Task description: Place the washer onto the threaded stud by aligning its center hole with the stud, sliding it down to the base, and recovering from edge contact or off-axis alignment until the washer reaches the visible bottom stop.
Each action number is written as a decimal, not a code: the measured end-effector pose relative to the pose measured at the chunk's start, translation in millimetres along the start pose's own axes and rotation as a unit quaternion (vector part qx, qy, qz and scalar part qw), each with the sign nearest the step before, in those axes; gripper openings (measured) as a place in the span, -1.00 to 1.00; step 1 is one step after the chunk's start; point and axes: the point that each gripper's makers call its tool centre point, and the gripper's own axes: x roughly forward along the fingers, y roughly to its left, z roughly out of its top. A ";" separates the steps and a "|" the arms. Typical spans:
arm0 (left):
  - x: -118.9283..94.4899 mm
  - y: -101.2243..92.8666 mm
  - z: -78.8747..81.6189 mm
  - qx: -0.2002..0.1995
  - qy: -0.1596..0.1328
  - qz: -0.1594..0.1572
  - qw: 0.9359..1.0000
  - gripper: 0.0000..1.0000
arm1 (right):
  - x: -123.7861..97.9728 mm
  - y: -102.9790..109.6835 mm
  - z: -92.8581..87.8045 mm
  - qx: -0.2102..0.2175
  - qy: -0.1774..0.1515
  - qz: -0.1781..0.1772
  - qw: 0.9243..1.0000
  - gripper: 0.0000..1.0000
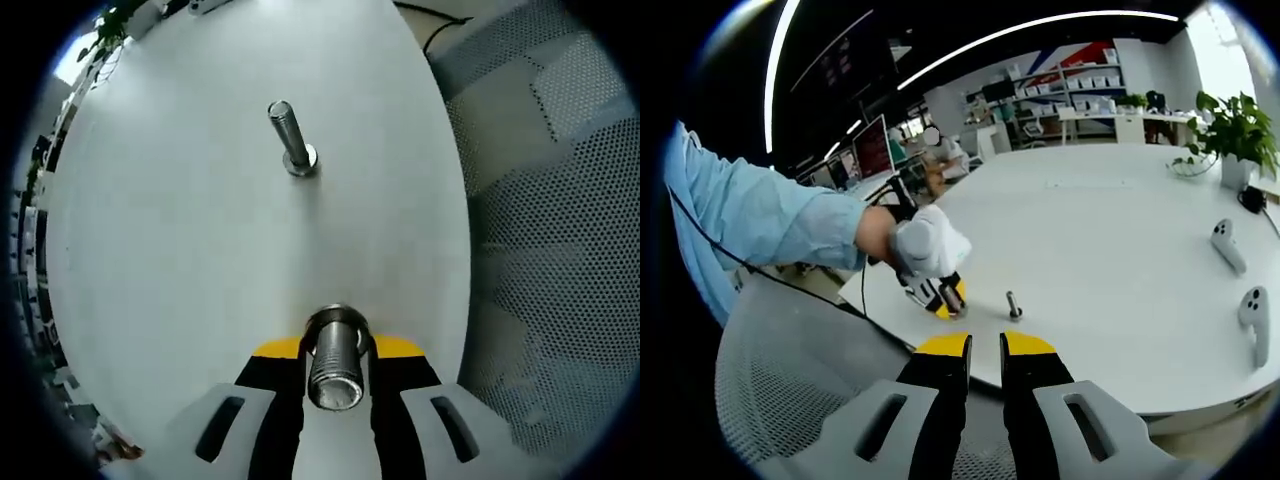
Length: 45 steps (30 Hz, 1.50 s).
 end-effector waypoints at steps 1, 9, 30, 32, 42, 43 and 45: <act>-0.2 0.6 -0.6 -0.004 -0.003 -0.001 1.000 -0.56 | 0.0 0.0 -0.1 0.000 0.000 0.000 1.000 -0.72; -9.3 0.2 -5.2 -0.039 -0.032 -0.014 0.999 -0.66 | 0.1 0.1 -0.9 -0.001 0.003 0.000 1.000 -0.72; -161.6 14.7 -7.9 -0.193 -0.295 0.057 0.934 -0.81 | 0.5 1.0 -3.1 -0.003 0.012 0.002 1.000 -0.72; -185.2 11.5 -9.8 -0.201 -0.324 0.079 0.921 -0.81 | 0.6 1.4 -3.7 -0.004 0.014 0.003 1.000 -0.71; -259.0 -34.6 -61.7 -0.293 -0.455 0.153 0.827 -0.14 | 1.2 3.3 -6.5 -0.004 0.023 0.008 1.000 -0.70; -261.9 -41.1 -73.4 -0.316 -0.467 0.152 0.812 -0.11 | 1.2 3.0 -6.5 -0.004 0.023 0.007 1.000 -0.70; -267.5 -47.0 -88.2 -0.348 -0.490 0.160 0.783 -0.10 | 1.0 2.9 -6.6 -0.003 0.024 0.007 1.000 -0.70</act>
